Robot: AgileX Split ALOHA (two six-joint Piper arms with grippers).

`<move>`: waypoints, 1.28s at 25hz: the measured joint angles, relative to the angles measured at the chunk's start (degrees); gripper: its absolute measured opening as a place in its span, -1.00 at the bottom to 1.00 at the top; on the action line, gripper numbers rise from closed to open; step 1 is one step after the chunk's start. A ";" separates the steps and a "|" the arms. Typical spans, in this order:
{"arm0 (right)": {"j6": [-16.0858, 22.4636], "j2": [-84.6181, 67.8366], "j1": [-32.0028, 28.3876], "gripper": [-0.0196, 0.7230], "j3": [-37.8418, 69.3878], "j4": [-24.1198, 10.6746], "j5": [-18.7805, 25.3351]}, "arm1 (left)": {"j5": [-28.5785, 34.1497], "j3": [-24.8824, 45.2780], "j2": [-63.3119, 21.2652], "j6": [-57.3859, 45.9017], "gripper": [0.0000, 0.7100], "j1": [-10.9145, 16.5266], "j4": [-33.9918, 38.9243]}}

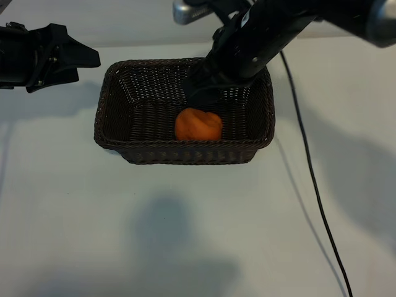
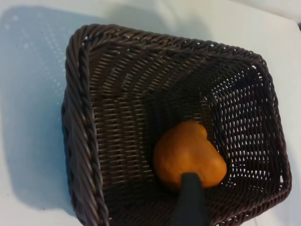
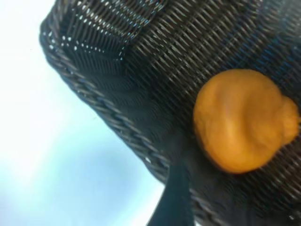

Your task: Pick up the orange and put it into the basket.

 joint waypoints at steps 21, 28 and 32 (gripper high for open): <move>7.03 -3.36 0.00 0.68 0.00 -2.63 8.98 | 1.40 0.00 0.00 0.00 0.66 0.00 0.00; 7.08 -3.36 0.00 0.67 0.00 -2.63 9.25 | 1.57 0.00 0.00 0.00 0.66 0.00 0.00; 7.08 -3.36 0.00 0.67 0.00 -2.63 9.43 | 1.85 0.00 0.00 0.00 0.66 0.00 0.00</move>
